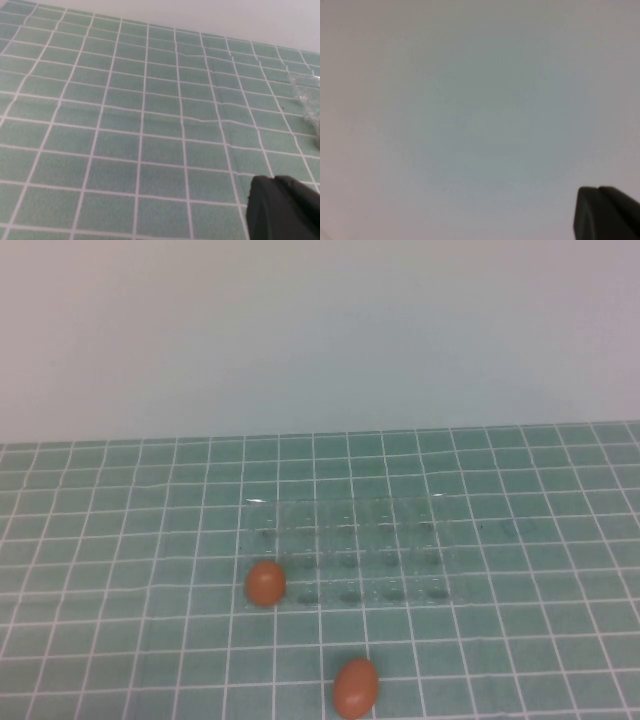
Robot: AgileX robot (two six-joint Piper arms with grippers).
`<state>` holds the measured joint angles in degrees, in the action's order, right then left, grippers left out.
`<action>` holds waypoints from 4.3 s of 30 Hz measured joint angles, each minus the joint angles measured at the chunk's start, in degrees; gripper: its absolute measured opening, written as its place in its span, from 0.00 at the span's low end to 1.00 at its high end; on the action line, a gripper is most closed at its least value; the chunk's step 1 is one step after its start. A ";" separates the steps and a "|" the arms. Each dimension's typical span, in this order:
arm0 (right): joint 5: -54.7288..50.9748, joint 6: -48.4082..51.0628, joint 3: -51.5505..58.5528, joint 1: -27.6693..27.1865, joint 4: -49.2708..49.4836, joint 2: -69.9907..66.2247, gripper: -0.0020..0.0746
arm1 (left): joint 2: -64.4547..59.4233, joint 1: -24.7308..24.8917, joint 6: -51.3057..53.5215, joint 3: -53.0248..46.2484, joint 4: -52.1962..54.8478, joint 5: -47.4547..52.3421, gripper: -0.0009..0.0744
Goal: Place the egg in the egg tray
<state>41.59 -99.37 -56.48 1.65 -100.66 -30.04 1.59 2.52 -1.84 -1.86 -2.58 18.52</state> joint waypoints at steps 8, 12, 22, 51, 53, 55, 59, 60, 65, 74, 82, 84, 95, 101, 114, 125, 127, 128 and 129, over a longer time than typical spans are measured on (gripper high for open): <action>-5.79 -10.19 0.00 0.00 -0.76 -3.97 0.02 | 0.00 0.00 0.00 0.00 0.00 0.00 0.01; -6.09 -15.79 0.00 0.00 -0.76 -4.59 0.02 | 0.00 0.00 0.00 0.00 0.00 0.00 0.01; -6.22 -8.59 2.18 2.07 5.18 -4.59 0.02 | 0.00 0.00 0.00 0.00 0.00 0.00 0.01; -109.15 95.33 5.58 5.94 105.43 -5.19 0.02 | 0.00 0.00 0.00 0.00 0.00 0.00 0.01; -110.14 96.89 3.39 6.51 107.20 -5.74 0.02 | 0.00 0.00 0.00 0.00 0.00 0.00 0.01; -110.47 97.67 1.58 6.63 107.13 -6.81 0.02 | 0.00 0.00 0.00 0.00 0.00 0.00 0.01; -110.61 98.14 0.06 6.86 106.58 -9.71 0.02 | 0.00 0.00 0.00 0.00 0.00 0.00 0.01; -110.61 98.29 0.03 7.45 106.44 -10.74 0.02 | 0.00 0.00 0.00 0.00 0.00 0.00 0.01; -110.61 98.61 0.03 12.58 106.12 -17.73 0.02 | 0.00 0.00 0.00 0.00 0.00 0.00 0.01; -97.36 95.89 -0.23 33.74 97.73 -27.25 0.02 | 0.00 0.00 0.00 0.00 0.00 0.00 0.01; -95.95 86.22 -10.58 44.33 99.57 -44.00 0.02 | 0.00 0.00 0.00 0.00 0.00 0.00 0.01; -95.70 83.69 -13.81 44.56 100.24 -47.78 0.02 | 0.00 0.00 0.00 0.00 0.00 0.00 0.01; -94.42 65.05 -17.63 44.56 97.37 -60.10 0.04 | 0.00 0.00 0.00 0.00 0.00 0.00 0.01; -89.39 58.78 -17.73 44.56 101.41 -64.60 0.31 | 0.00 0.00 0.00 0.00 0.00 0.00 0.01; -85.48 53.53 -17.73 47.51 111.82 -76.20 0.71 | 0.00 2.63 0.00 0.00 0.00 0.00 0.01; -87.78 49.88 -17.73 48.01 105.71 -79.39 0.72 | 0.00 2.84 0.00 0.00 0.00 0.00 0.01; -87.91 48.98 -17.73 48.01 103.97 -79.39 0.72 | 0.00 2.84 0.00 0.00 0.00 0.00 0.01; -87.79 48.54 -17.73 48.01 103.39 -79.39 0.72 | 0.00 2.84 0.00 0.00 0.00 0.00 0.01; -87.45 48.30 -17.73 48.01 103.10 -79.52 0.72 | 0.00 2.84 0.00 0.00 0.00 0.00 0.01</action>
<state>-45.85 -51.07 -74.22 49.67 2.44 -109.56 1.59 5.36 -1.84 -1.86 -2.58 18.52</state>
